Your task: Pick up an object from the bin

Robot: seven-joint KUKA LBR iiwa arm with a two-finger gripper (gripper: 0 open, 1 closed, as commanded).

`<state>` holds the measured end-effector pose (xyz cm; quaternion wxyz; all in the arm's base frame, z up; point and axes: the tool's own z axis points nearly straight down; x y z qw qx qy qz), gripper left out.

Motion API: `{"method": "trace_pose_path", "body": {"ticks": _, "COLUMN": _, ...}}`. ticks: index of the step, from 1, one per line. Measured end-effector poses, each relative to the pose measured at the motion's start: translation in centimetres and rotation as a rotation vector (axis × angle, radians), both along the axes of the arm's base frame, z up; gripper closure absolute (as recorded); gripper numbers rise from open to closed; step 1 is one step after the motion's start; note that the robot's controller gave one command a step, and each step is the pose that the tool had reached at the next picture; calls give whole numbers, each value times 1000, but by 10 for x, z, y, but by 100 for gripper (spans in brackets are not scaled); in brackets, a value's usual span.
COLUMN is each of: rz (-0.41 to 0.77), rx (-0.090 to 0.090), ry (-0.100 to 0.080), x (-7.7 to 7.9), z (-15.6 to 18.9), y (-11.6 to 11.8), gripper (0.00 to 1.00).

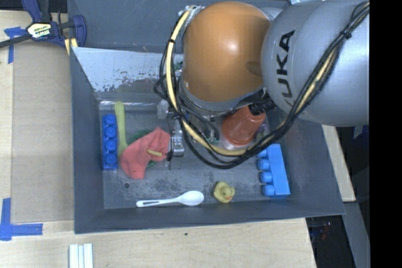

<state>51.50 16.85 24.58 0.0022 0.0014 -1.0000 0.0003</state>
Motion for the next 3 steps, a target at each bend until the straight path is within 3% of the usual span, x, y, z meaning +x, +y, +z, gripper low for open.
{"method": "trace_pose_path", "body": {"ticks": 1, "rz": -3, "rx": 2, "ry": -7, "x": 2, "z": 4, "y": -1, "gripper": 0}}
{"method": "trace_pose_path", "body": {"ticks": 2, "rz": -18, "rx": 3, "ry": -13, "x": 7, "z": -56, "y": -18, "gripper": 0}}
{"method": "trace_pose_path", "body": {"ticks": 3, "rz": 192, "rx": 3, "ry": -16, "x": 28, "z": -100, "y": -38, "gripper": 0}}
